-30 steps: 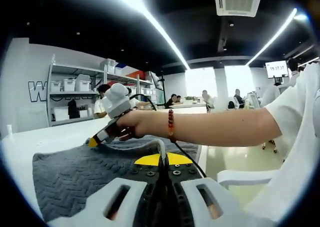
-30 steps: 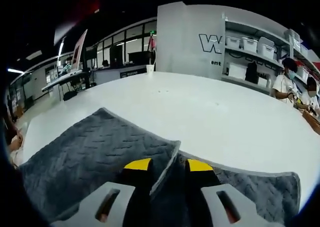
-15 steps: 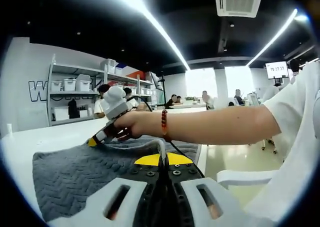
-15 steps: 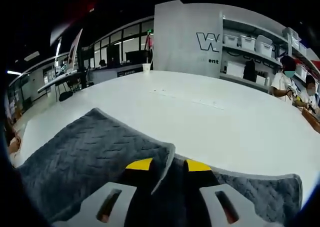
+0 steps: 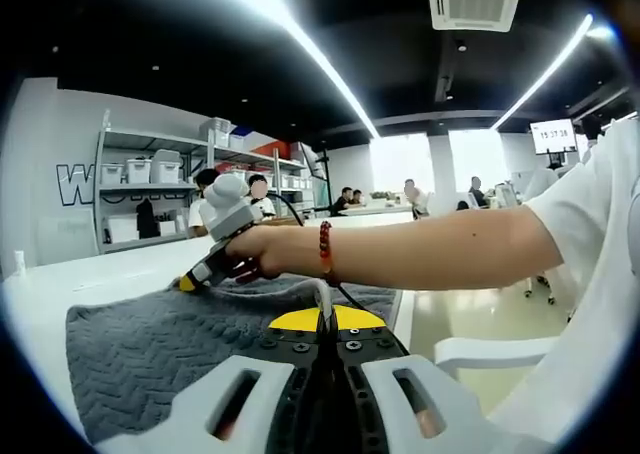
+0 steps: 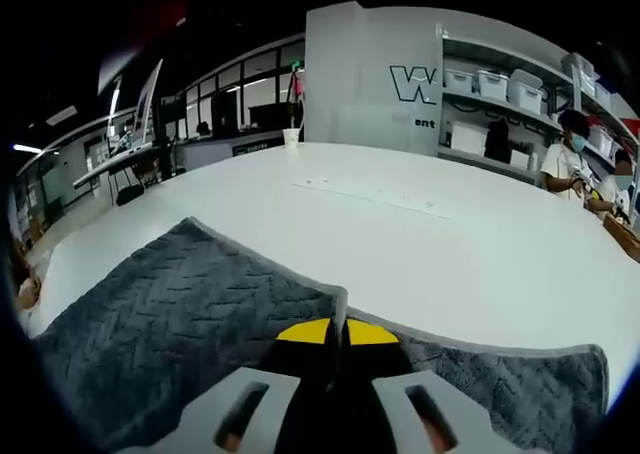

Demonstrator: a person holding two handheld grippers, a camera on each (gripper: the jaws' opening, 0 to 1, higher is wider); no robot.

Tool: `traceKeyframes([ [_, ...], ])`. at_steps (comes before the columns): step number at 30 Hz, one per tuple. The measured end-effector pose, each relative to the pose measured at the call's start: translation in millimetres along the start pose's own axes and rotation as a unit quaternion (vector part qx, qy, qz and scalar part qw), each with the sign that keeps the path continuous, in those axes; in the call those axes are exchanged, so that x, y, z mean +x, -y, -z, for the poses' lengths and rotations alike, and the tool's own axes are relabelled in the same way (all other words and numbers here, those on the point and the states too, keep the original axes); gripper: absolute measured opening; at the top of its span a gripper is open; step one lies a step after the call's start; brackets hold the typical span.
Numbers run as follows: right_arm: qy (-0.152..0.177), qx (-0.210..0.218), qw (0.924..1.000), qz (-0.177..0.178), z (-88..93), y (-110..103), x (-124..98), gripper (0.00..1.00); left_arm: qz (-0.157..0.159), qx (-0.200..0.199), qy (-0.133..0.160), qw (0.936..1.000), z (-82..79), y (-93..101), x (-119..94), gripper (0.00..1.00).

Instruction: Open the folded towel by lifting each exposed corner and separating the folded layers until the towel lies flat within the target outline without major curled edges

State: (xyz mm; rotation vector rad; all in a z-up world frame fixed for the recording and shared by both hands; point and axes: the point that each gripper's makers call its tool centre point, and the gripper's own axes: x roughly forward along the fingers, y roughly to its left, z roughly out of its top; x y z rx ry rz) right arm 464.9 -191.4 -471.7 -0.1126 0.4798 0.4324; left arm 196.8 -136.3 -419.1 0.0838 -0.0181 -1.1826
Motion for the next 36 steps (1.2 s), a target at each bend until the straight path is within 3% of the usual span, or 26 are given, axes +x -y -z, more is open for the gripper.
traceKeyframes([
  [14, 0.015, -0.006, 0.9997, 0.018, -19.8, 3, -3, 0.00, -0.001, 0.014, 0.022, 0.9997, -13.9, 0.1, -7, 0.00],
  [36, 0.049, 0.030, 0.9979, 0.030, -46.7, 4, -12, 0.00, 0.011, -0.003, 0.039, 0.9992, -25.8, 2.3, -17, 0.00],
])
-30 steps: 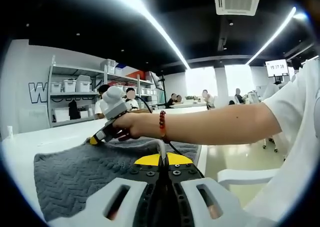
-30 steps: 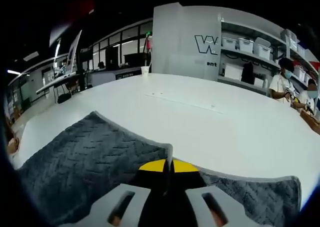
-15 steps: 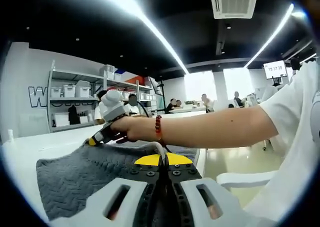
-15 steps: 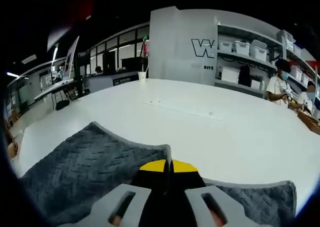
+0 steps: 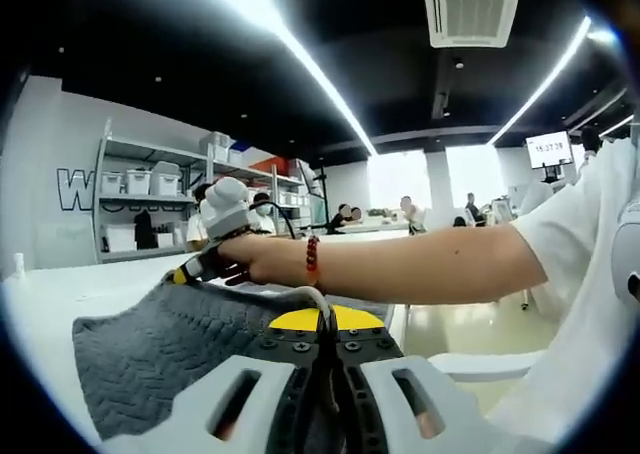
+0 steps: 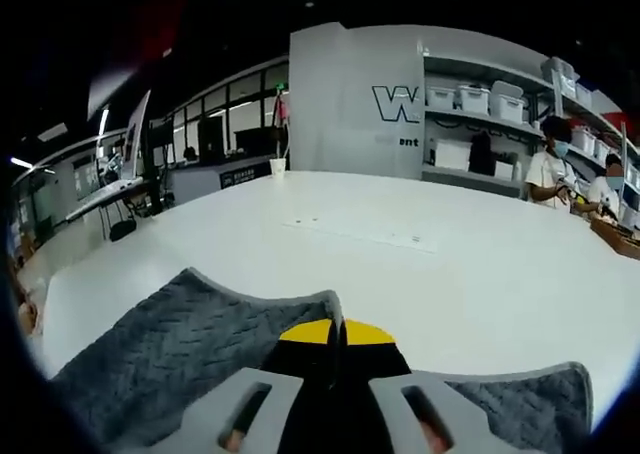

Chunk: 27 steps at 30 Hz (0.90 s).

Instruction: Open the folded towel by lifting each exposed corner and separating the folded layers until the towel lies flat within the target outline without major curled edges

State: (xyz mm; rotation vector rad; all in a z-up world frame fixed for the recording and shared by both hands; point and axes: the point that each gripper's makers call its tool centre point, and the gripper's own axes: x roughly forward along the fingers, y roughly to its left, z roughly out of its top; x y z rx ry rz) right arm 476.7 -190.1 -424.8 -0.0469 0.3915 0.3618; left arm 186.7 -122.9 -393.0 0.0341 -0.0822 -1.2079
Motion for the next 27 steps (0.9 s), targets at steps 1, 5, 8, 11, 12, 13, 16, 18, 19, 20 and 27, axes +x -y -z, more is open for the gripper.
traceKeyframes([
  [1, 0.001, 0.001, 1.0000, 0.000, -0.5, 0, 0, 0.00, 0.000, 0.002, -0.002, 1.0000, 0.1, 0.0, 0, 0.00],
  [5, -0.001, 0.002, 1.0000, 0.001, -0.4, 0, 0, 0.00, 0.000, 0.001, -0.003, 1.0000, -1.0, -0.5, -1, 0.00],
  [8, 0.001, 0.012, 0.9999, 0.002, -1.1, 1, 0, 0.00, -0.001, -0.007, -0.001, 1.0000, -2.6, -1.5, -3, 0.00],
  [11, 0.008, 0.023, 0.9997, -0.003, -5.3, 0, -1, 0.00, 0.004, -0.010, 0.003, 0.9999, -4.9, -1.7, -5, 0.00],
  [12, 0.010, 0.023, 0.9997, -0.004, -7.5, -1, -2, 0.00, 0.005, -0.013, 0.005, 0.9999, -5.7, -1.8, -5, 0.00],
  [13, 0.013, 0.027, 0.9995, -0.007, -9.6, -3, -2, 0.00, 0.007, -0.016, 0.008, 0.9998, -6.6, -1.4, -5, 0.00],
  [16, 0.023, 0.031, 0.9992, -0.009, -18.5, -6, -5, 0.00, 0.013, -0.020, 0.014, 0.9996, -9.9, 0.7, -6, 0.00],
  [18, 0.017, -0.014, 0.9997, 0.013, -21.5, -3, -7, 0.00, 0.013, -0.016, 0.014, 0.9997, -11.2, 0.6, -7, 0.00],
  [19, 0.021, -0.007, 0.9997, 0.006, -23.8, -8, -7, 0.00, 0.016, -0.018, 0.016, 0.9996, -12.6, 1.3, -7, 0.00],
  [20, 0.028, -0.004, 0.9996, 0.000, -27.4, -10, -8, 0.00, 0.018, -0.019, 0.018, 0.9995, -13.3, 1.7, -8, 0.00],
  [27, 0.035, -0.010, 0.9994, -0.002, -39.5, -18, -10, 0.00, 0.024, -0.019, 0.022, 0.9993, -18.9, 1.3, -13, 0.00],
])
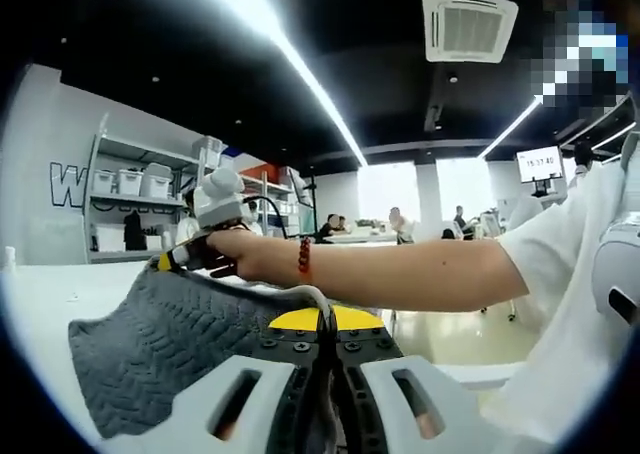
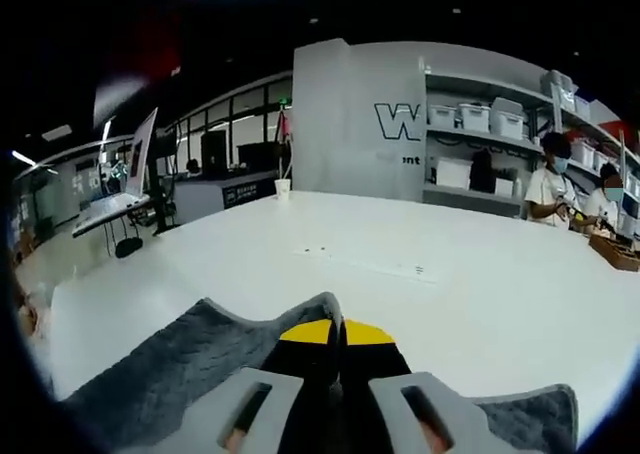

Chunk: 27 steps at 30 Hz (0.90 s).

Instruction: Open the folded towel by lifting each exposed corner and separating the folded layers until the towel lies flat within the target outline without major curled edges

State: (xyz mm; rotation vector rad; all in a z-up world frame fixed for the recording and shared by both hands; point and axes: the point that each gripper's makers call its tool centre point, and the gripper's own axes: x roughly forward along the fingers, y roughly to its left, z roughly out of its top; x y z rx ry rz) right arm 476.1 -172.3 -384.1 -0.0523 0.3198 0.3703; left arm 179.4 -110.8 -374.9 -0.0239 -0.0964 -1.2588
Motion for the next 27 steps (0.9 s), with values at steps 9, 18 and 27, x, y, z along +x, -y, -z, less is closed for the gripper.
traceKeyframes([
  [9, 0.006, 0.018, 0.9998, -0.006, -4.9, -3, 0, 0.00, 0.000, -0.001, 0.012, 0.9999, -8.1, -4.8, -9, 0.00],
  [18, 0.015, 0.023, 0.9995, -0.013, -16.2, -6, 1, 0.00, 0.003, -0.015, 0.023, 0.9996, -13.5, -6.1, -15, 0.00],
  [27, 0.020, 0.025, 0.9994, -0.014, -22.5, -6, 1, 0.00, -0.003, -0.011, 0.032, 0.9994, -17.9, -8.8, -23, 0.00],
])
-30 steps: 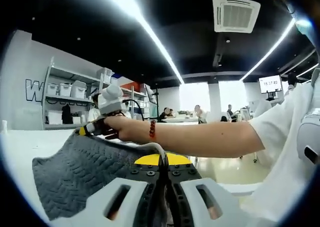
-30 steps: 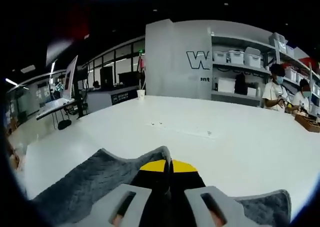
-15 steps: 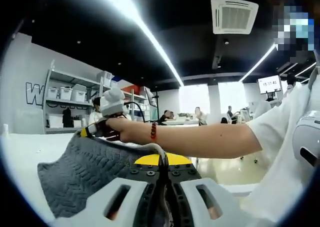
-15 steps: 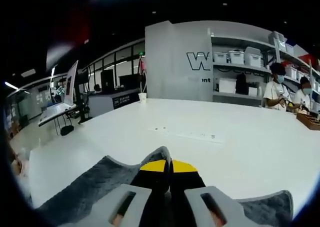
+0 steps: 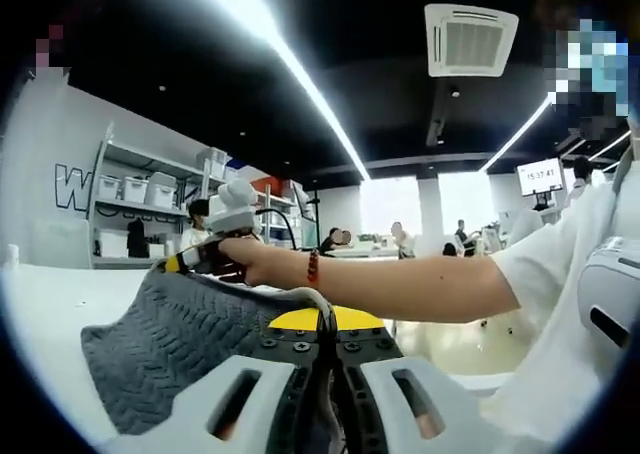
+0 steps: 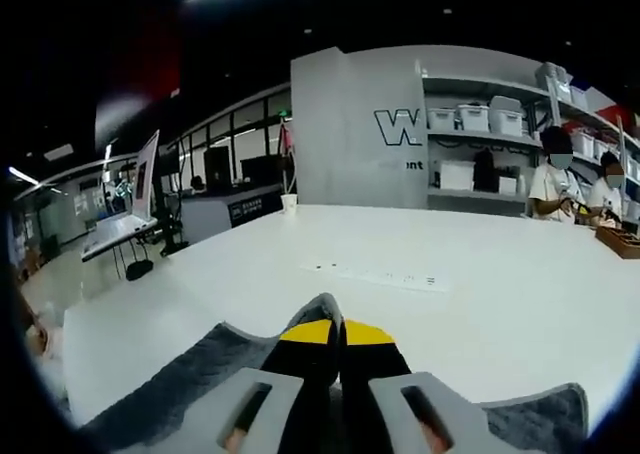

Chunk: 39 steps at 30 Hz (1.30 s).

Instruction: Open the folded towel by lifting each exposed corner and separating the folded layers until the towel lies flat within the target outline without major curled edges

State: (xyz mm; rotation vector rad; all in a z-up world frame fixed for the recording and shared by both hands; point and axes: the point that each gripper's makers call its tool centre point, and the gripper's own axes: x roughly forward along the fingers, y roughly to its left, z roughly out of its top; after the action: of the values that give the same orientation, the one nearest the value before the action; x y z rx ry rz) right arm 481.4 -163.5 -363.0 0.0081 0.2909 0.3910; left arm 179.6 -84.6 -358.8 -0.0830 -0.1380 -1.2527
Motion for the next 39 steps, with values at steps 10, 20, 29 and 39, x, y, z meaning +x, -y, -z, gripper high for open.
traceKeyframes([
  [10, 0.001, -0.011, 0.9999, -0.005, -2.8, -12, -2, 0.00, -0.009, 0.008, 0.011, 0.9999, -8.3, -1.4, -9, 0.00],
  [20, 0.010, -0.003, 0.9997, -0.020, -9.4, -22, 0, 0.00, -0.016, 0.015, 0.012, 0.9997, -14.6, -4.2, -16, 0.00],
  [29, 0.015, -0.010, 0.9996, -0.020, -15.5, -26, -3, 0.00, -0.018, 0.009, 0.021, 0.9996, -21.0, -6.1, -22, 0.00],
  [39, 0.020, -0.011, 0.9994, -0.025, -21.0, -35, -3, 0.00, -0.018, 0.007, 0.026, 0.9995, -27.2, -5.4, -28, 0.00],
])
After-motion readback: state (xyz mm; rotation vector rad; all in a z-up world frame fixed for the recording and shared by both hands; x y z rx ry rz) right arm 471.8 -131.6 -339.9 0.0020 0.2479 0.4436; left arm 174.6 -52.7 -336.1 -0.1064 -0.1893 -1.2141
